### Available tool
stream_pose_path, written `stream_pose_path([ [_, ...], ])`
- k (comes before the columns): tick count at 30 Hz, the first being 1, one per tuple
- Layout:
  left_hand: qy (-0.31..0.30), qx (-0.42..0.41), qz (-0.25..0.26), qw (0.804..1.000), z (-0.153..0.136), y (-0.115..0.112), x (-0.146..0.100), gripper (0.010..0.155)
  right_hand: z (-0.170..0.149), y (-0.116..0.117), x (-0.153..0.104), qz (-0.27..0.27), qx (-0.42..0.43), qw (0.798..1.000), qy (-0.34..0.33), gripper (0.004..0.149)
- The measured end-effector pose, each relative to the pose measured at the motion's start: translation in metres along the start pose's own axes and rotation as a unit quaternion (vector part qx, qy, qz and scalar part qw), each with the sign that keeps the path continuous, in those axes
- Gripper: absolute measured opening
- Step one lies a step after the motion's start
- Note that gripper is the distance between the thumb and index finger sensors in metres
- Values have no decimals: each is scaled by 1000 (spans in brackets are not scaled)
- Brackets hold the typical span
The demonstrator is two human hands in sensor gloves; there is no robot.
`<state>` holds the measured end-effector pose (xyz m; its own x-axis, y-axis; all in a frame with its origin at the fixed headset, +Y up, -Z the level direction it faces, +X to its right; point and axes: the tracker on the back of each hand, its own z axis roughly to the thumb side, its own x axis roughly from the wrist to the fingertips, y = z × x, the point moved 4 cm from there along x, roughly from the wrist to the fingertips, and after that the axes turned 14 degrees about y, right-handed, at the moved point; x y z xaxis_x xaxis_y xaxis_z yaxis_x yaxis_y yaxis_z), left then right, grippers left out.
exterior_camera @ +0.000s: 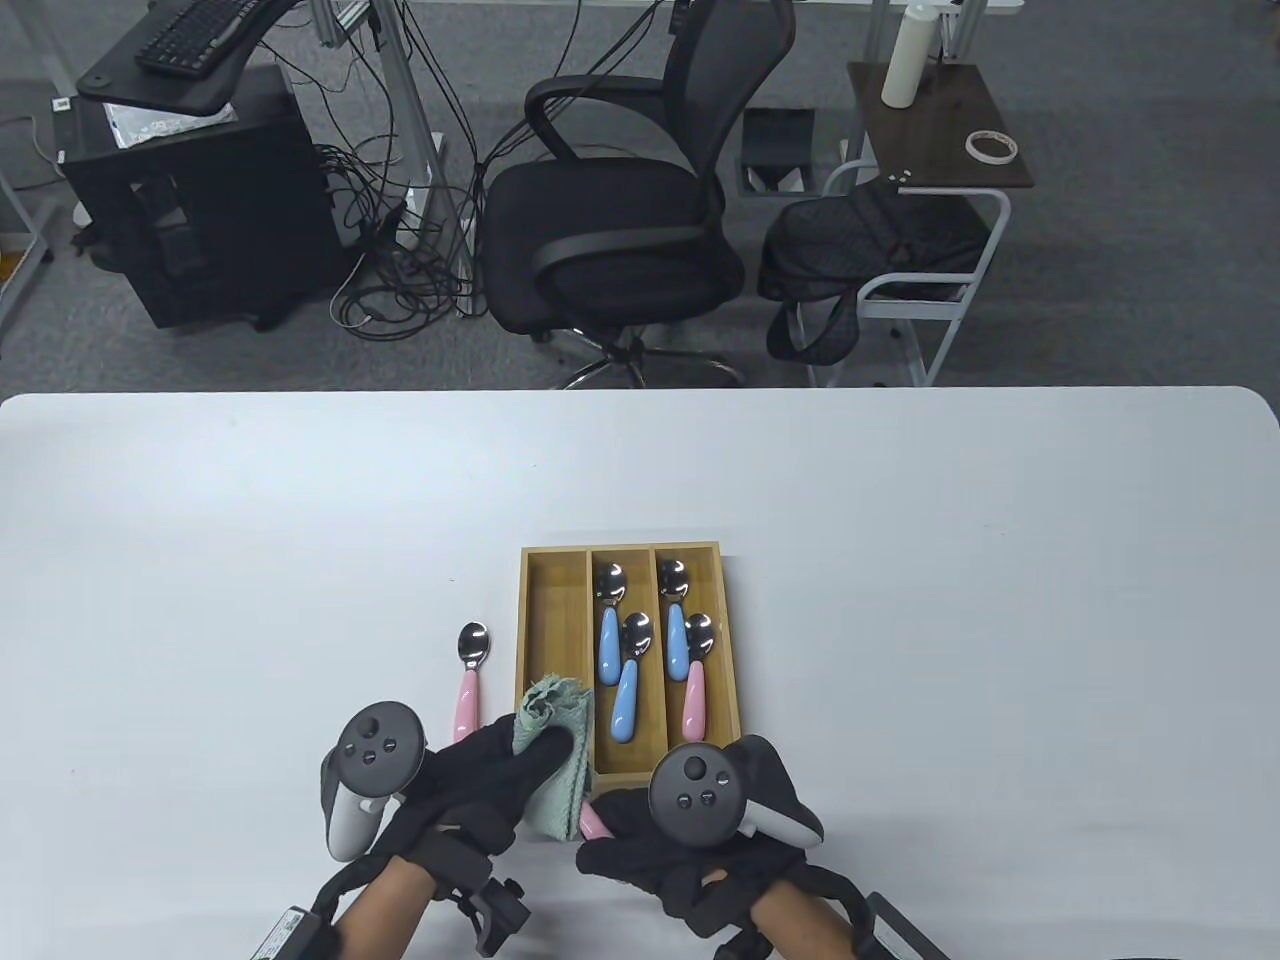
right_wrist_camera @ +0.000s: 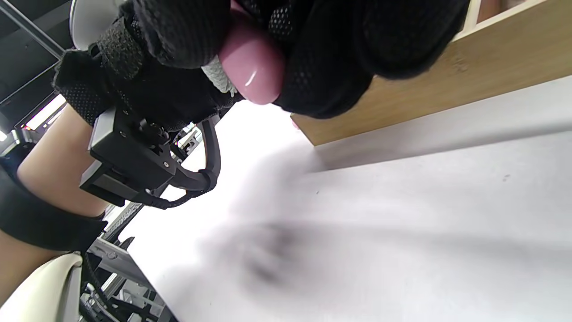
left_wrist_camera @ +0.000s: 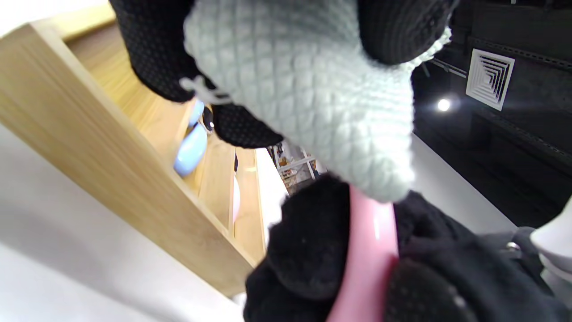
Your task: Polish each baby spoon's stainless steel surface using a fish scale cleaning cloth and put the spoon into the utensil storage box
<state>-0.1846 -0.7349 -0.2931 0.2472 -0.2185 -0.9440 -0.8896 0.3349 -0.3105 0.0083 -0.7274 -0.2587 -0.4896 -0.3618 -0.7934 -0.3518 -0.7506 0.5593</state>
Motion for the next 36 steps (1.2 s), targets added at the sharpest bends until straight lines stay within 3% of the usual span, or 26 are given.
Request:
stream_pose_path([
  [6,-6,19,76,997,2,28,-4,47,-1,0,1,3,-11,1000,12,49],
  [9,15,-20,128,991,-8,60,-8,48,-8,-2,7,-5,6,999,36,49],
  [14,44,-127,146,980,-28,97,-12,48,-14,-27,37,-28,80,990,116,51],
  [19,24,-157,139,977,-24,104,-17,49,-2,-54,86,-31,44,980,193,53],
  [26,30,-179,144,973,-29,110,-19,49,-14,-52,152,-15,98,956,275,54],
  [36,40,-194,132,971,-32,109,-17,49,-10,-52,182,-23,87,952,294,56],
])
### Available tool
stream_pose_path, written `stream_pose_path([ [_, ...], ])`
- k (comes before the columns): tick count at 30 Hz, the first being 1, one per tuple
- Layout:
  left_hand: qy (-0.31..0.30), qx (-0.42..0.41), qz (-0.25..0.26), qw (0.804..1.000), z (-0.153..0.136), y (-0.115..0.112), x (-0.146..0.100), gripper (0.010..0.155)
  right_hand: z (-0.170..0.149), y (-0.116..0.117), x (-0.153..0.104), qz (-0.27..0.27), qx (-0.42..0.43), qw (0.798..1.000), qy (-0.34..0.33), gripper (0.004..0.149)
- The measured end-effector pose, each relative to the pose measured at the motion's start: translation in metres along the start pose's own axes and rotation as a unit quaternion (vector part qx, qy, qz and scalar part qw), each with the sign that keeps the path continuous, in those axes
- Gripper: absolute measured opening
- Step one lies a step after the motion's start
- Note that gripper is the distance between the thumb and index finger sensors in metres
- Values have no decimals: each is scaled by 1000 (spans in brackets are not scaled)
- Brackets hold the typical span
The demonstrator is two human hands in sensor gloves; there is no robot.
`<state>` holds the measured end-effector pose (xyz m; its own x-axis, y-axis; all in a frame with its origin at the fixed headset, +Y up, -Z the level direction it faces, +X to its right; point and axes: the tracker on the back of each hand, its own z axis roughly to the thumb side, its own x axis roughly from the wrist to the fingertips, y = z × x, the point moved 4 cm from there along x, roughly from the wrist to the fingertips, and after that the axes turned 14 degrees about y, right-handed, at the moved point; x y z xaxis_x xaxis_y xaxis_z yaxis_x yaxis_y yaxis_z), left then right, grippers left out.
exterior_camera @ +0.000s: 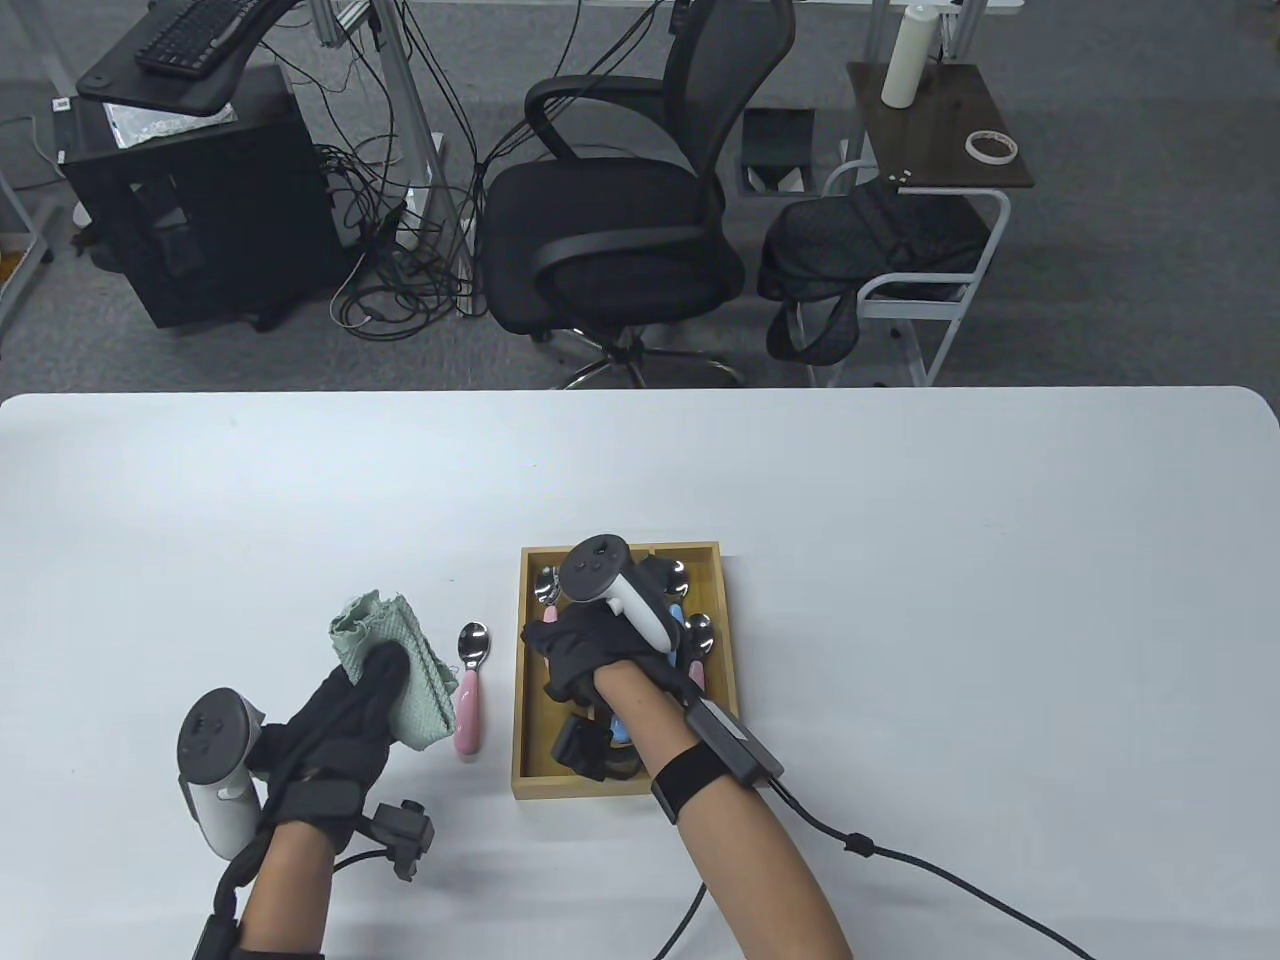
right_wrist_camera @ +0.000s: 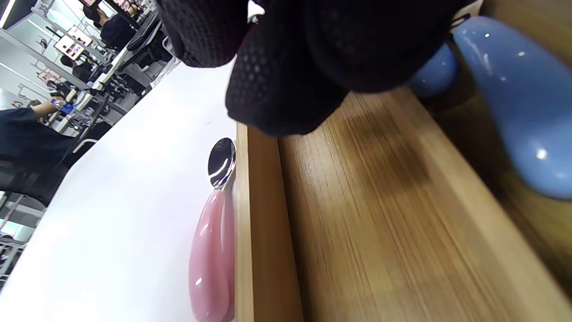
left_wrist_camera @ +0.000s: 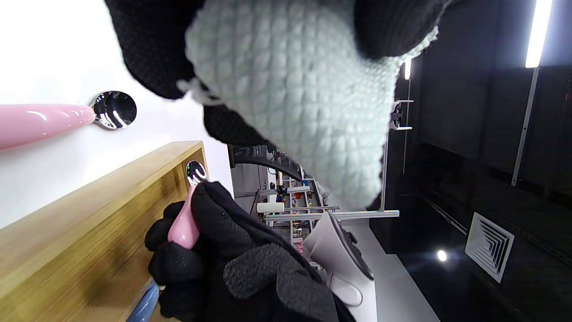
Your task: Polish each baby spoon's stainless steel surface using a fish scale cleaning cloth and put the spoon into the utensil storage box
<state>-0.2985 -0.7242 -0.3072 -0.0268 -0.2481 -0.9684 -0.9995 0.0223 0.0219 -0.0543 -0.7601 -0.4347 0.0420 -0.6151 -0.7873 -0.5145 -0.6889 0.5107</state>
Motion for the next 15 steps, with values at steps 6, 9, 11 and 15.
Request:
stream_pose_path([
  [6,2,1,-1,1000,0,0,0,50,4,-1,-3,-2,-10,1000,-6,59],
  [9,2,-3,1,1000,-1,1,-1,50,4,-8,-14,-16,-18,999,-22,59],
  [11,3,-5,-2,1000,-1,-1,-1,50,2,-15,-25,-24,-20,999,-39,59],
  [15,3,-7,-17,1000,-1,-7,-1,51,-7,-27,-57,-26,1,996,-88,58],
])
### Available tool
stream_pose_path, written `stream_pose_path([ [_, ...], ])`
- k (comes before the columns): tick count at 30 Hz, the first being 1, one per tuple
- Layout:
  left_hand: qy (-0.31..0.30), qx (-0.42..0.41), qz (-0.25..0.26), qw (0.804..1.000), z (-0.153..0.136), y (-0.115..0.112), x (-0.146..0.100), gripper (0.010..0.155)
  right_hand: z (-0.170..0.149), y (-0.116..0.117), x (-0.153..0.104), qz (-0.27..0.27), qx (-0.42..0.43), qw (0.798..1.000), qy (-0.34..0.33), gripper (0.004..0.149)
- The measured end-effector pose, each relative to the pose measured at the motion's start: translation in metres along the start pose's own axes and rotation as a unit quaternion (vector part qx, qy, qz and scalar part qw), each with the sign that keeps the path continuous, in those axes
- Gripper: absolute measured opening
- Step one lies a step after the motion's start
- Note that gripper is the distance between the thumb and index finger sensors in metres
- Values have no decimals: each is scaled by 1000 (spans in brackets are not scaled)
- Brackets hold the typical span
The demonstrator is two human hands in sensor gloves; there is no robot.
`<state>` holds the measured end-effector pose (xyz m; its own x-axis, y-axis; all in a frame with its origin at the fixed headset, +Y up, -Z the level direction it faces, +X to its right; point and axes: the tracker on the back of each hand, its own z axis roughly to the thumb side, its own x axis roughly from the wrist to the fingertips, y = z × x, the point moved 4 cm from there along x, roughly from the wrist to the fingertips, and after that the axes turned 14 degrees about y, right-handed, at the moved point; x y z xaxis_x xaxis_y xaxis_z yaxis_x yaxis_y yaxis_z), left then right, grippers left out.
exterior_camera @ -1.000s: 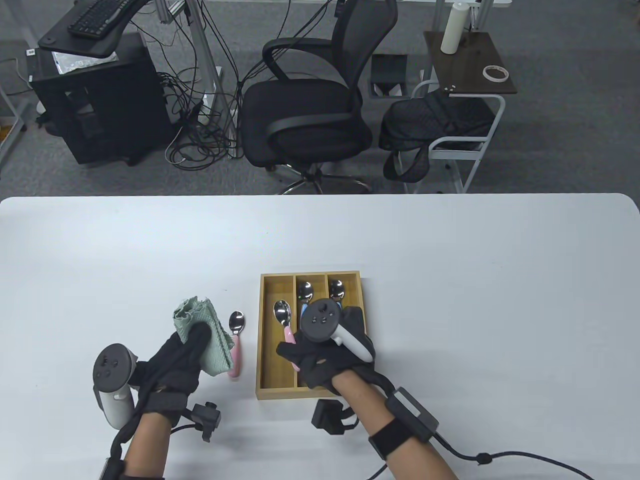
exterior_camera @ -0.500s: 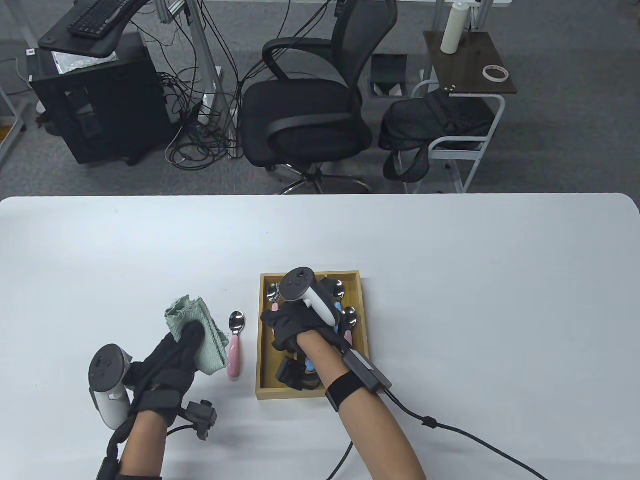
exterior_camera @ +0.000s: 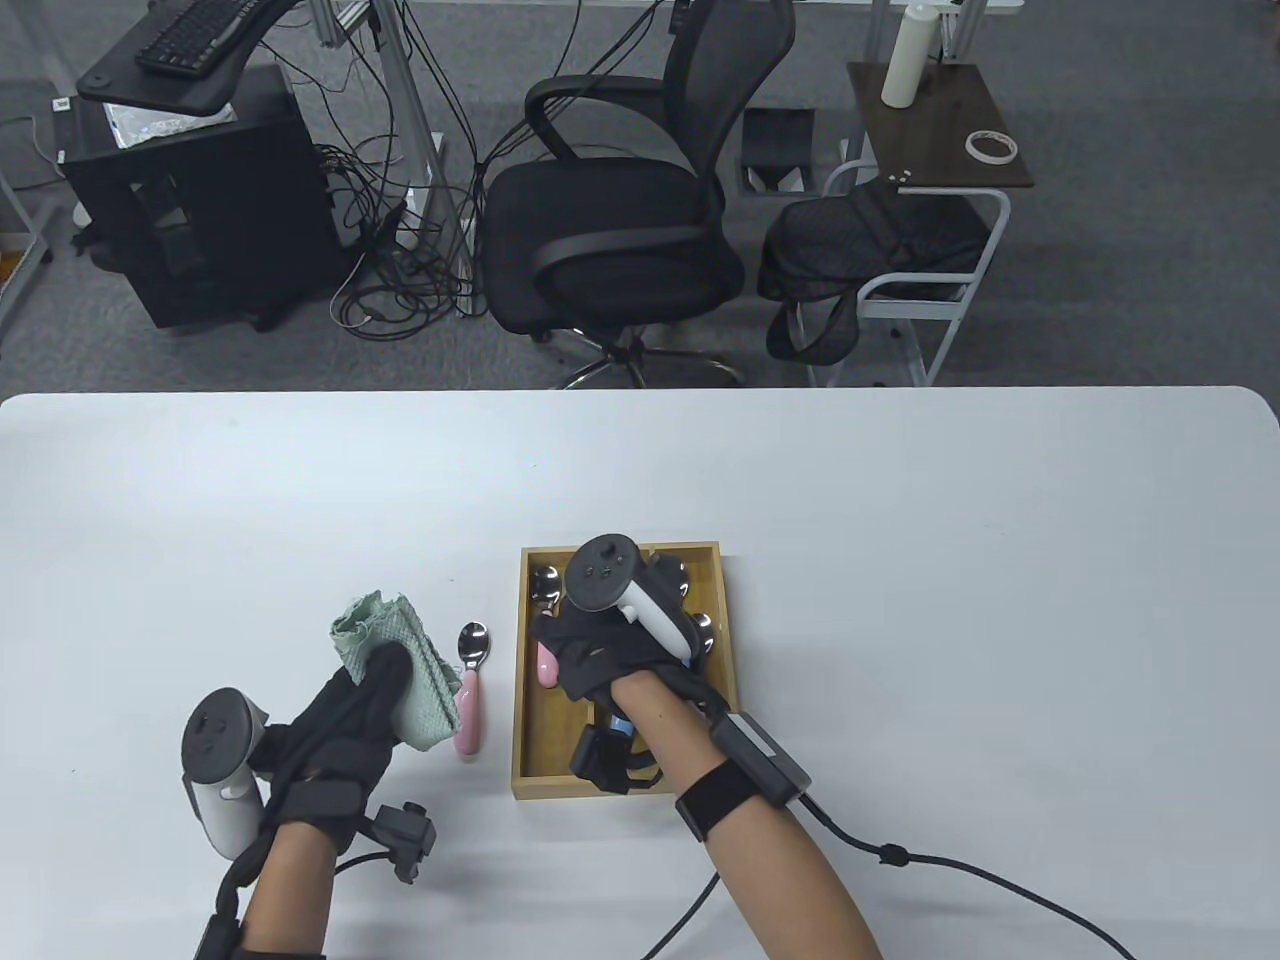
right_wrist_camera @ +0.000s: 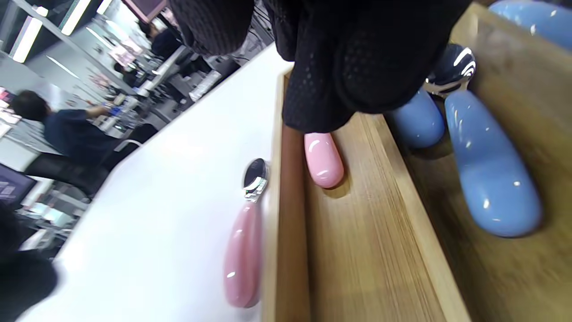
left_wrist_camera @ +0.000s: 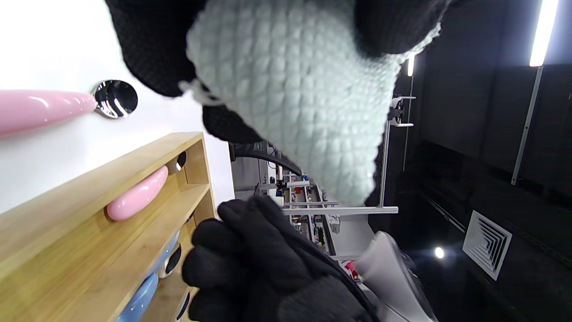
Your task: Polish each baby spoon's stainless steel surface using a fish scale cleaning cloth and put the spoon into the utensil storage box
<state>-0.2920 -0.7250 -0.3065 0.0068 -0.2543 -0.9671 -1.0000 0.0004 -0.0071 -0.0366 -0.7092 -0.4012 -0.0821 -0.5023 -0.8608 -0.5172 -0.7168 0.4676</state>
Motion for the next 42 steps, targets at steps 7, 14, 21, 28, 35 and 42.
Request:
stream_pose_path([
  [7,-8,6,-39,999,1,-15,0,53,-22,-18,-59,-26,28,995,-95,51],
  [14,-35,38,-113,992,5,-44,-3,58,-55,-13,-100,-35,75,982,-170,49],
  [21,-50,83,-176,980,4,-82,-11,61,-86,2,-115,-25,121,970,-210,49],
  [28,-47,105,-205,972,-4,-104,-15,62,-86,11,-117,-35,88,968,-231,54],
  [35,-55,130,-225,964,-4,-116,-19,66,-80,19,-123,-26,72,966,-246,71],
  [42,-63,180,-268,944,-8,-137,-26,72,-74,22,-128,-82,73,965,-238,69],
])
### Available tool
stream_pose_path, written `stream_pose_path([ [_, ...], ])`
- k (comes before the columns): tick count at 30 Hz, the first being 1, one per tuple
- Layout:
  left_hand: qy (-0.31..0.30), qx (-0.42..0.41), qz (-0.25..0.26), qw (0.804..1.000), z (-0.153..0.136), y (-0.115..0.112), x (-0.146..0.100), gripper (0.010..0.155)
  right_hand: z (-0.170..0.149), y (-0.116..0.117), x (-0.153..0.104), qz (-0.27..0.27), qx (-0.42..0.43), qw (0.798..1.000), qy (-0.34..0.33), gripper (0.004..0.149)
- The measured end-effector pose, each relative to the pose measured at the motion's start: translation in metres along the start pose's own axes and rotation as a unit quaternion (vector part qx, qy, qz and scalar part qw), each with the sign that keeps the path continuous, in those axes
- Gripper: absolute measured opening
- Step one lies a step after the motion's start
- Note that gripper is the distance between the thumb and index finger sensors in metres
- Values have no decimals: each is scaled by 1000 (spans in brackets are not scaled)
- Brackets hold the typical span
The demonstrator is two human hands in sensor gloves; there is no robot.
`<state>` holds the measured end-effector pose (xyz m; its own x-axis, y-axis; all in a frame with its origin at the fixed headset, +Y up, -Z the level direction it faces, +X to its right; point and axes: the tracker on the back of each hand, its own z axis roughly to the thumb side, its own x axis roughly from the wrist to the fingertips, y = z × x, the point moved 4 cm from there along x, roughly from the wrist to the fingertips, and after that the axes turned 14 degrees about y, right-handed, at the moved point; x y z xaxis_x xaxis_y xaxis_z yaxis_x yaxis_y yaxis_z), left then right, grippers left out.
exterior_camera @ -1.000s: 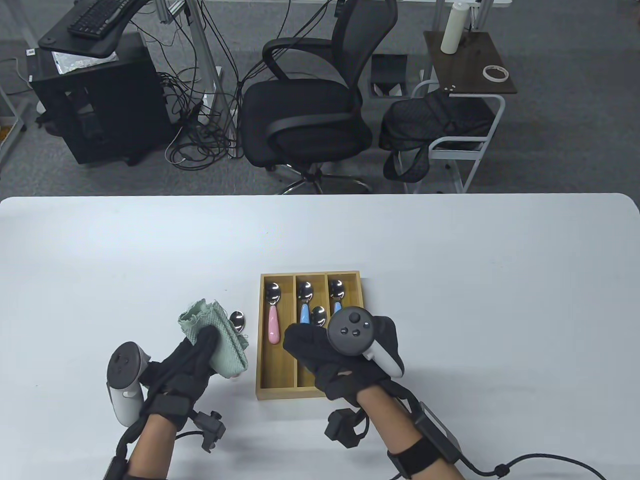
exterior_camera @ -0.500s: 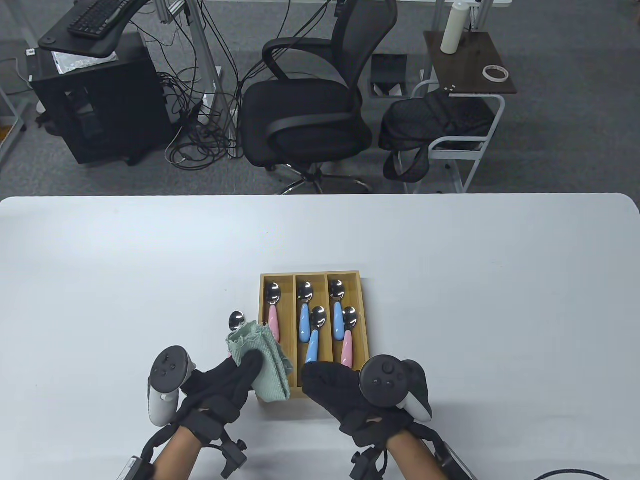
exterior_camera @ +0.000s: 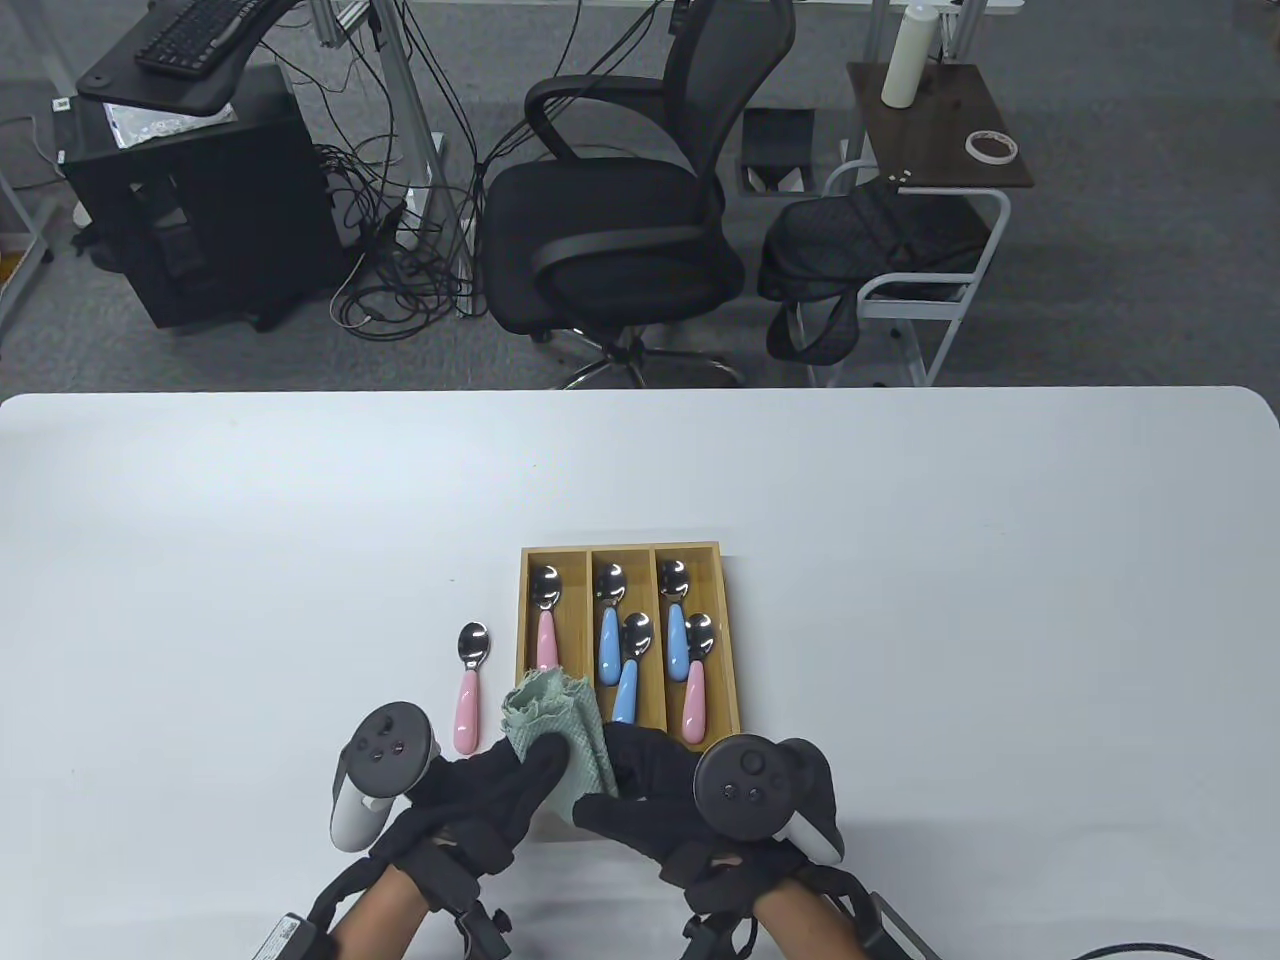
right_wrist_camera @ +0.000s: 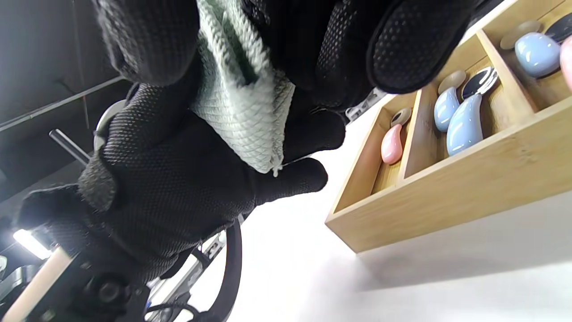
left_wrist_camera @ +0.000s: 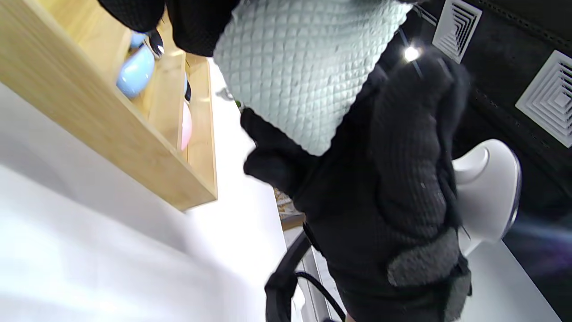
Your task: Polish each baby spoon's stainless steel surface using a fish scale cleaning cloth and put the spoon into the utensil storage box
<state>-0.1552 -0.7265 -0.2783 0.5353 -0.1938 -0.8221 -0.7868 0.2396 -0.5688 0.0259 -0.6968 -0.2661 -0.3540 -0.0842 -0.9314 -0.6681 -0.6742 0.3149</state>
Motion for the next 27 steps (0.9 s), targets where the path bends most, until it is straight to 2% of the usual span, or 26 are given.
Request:
stream_pose_path([
  [3,3,2,-7,1000,1,-6,2,75,2,1,-1,-22,2,1000,7,63],
  [5,2,11,-16,1000,1,-8,3,77,0,-2,-1,-47,11,999,23,48],
  [6,2,13,-17,1000,1,-7,3,82,-2,-4,-1,-59,20,998,30,42],
  [8,4,23,-3,1000,0,2,1,97,-5,-10,0,-62,24,997,32,40],
  [9,3,23,24,999,-2,12,0,101,-7,-15,-1,-66,30,997,36,40],
  [11,7,-1,87,996,-6,33,-6,98,-10,-30,-4,-105,21,993,41,41],
  [13,32,-47,169,984,-14,62,-15,84,-9,-48,-11,-163,-11,986,37,41],
  [15,62,-39,245,967,-22,85,-24,71,-10,-60,-15,-188,-21,981,40,41],
  [16,97,10,303,948,-27,98,-30,63,-12,-64,-16,-193,-11,980,44,41],
  [17,124,59,336,932,-30,105,-33,58,-14,-67,-16,-192,1,980,46,41],
  [19,195,181,383,885,-36,115,-34,51,-21,-69,-14,-183,42,981,56,41],
  [21,264,292,385,835,-43,115,-24,51,-29,-69,-10,-157,85,982,68,41],
  [24,328,357,341,806,-55,107,-2,65,-36,-69,-6,-143,106,981,77,41],
  [27,373,412,299,776,-64,97,16,72,-38,-68,-5,-140,114,980,79,41],
])
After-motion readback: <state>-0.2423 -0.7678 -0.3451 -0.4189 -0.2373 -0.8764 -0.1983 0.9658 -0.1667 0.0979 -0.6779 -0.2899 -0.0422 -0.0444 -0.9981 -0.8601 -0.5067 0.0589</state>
